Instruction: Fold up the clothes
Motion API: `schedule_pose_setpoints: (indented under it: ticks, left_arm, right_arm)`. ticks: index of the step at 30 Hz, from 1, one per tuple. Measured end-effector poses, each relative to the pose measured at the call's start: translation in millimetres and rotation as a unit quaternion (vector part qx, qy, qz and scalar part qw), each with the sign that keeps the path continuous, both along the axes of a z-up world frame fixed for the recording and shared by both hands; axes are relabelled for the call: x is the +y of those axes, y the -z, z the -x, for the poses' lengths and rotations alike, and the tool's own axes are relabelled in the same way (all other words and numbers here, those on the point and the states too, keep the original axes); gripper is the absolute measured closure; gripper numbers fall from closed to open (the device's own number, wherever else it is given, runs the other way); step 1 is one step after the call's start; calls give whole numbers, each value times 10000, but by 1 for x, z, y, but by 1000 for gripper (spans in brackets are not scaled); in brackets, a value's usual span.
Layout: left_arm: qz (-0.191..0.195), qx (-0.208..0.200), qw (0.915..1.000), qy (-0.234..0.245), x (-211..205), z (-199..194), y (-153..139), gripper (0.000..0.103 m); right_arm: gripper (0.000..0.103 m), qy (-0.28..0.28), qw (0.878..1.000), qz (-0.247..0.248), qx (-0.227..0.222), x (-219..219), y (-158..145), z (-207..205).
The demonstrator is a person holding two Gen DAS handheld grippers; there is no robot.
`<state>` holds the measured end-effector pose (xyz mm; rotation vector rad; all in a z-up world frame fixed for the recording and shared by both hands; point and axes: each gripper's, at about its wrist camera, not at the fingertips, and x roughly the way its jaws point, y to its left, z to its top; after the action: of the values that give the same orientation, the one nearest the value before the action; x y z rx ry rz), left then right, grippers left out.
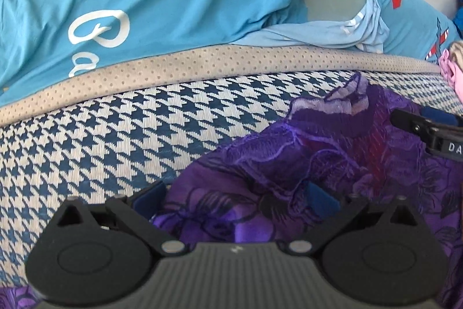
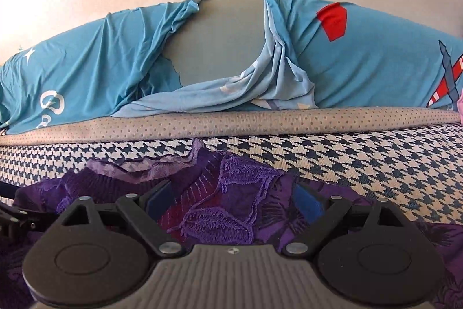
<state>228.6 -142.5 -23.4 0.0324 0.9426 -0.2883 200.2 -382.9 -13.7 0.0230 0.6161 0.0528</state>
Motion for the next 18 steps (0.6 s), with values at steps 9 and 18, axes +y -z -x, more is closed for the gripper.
schedule_pose_setpoints:
  ticks: [9,18]
  left_arm:
    - [40,-25,9992,386,-14,8,2,2]
    - [108,-138,9979,625,-23,19,-4,47]
  right_arm:
    - [14,-10,9993,302,238,0,13,-11]
    - [18,9,9992,340,194,0,15,-12]
